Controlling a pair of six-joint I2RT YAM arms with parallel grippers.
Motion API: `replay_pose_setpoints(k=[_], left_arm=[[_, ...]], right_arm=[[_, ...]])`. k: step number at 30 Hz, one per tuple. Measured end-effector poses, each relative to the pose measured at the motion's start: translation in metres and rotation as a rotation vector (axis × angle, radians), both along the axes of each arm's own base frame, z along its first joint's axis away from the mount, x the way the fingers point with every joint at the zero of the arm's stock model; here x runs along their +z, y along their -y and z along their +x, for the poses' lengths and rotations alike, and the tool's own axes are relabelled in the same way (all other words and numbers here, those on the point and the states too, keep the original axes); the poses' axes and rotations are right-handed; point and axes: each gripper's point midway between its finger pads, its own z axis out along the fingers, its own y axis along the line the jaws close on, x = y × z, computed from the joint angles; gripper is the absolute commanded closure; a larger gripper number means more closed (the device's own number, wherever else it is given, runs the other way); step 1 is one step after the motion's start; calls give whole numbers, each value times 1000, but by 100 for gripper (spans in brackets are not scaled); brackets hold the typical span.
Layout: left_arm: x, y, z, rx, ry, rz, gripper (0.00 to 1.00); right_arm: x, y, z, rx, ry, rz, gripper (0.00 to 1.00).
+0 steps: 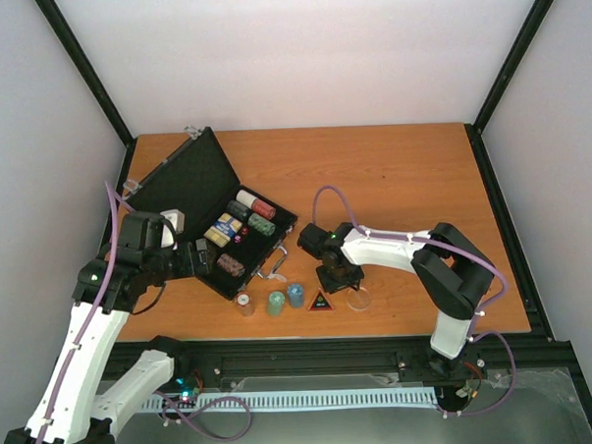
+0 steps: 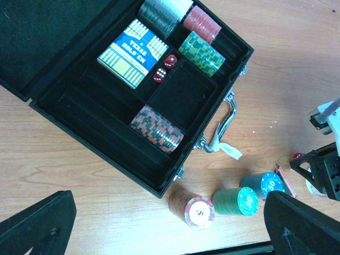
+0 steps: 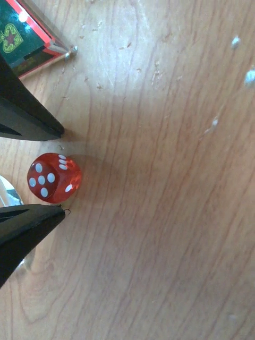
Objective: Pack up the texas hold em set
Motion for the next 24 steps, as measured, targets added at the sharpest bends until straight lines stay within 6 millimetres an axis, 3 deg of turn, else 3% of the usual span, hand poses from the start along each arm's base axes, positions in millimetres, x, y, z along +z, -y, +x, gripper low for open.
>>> replay_pose_setpoints(k=[4, 16, 19, 24], left_arm=[[0, 0, 0, 1, 0, 0, 0], [0, -1, -1, 1, 10, -2, 0], [0, -1, -1, 1, 10, -2, 0], [0, -1, -2, 2, 13, -2, 0]], right_arm=[[-1, -2, 1, 1, 3, 10, 76], [4, -3, 6, 3, 6, -12, 78], [22, -18, 21, 17, 35, 8, 78], [78, -73, 67, 53, 160, 159, 77]])
